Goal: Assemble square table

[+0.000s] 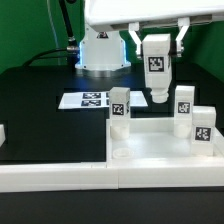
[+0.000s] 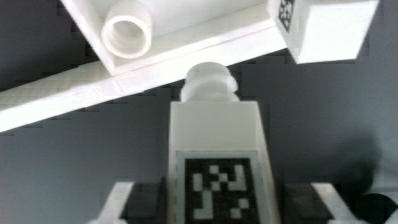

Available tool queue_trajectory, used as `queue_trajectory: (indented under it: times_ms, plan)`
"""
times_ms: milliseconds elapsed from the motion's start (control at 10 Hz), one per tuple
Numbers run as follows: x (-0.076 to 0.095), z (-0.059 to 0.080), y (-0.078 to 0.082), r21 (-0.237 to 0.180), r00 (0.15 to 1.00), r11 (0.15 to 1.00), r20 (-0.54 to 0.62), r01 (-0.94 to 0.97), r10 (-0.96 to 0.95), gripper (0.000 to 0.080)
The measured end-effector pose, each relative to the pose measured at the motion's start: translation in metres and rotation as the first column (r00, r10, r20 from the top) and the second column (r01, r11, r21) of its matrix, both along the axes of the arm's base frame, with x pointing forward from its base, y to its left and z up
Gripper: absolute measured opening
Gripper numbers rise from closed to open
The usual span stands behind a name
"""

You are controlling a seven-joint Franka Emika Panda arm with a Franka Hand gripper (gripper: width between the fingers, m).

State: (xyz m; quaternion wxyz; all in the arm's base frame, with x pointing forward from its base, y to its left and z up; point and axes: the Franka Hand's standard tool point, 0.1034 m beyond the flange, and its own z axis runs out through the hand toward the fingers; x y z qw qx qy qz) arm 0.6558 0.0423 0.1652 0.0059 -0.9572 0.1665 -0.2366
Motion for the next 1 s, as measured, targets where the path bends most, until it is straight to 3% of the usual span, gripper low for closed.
queue_trajectory:
  times_ms: [200, 300, 500, 1000]
  plan:
    - [0.000, -0.003, 0.001, -0.010, 1.000, 1.000, -0.005, -0.012, 0.012, 0.0287]
    - [0.004, -0.014, 0.008, -0.041, 0.999, 0.998, -0.015, -0.051, 0.051, 0.0287]
    - [0.017, -0.026, 0.002, -0.135, 0.984, 0.976, 0.019, -0.172, 0.176, 0.0287]
    - [0.016, -0.028, 0.003, -0.126, 0.986, 0.979, 0.014, -0.163, 0.166, 0.0287]
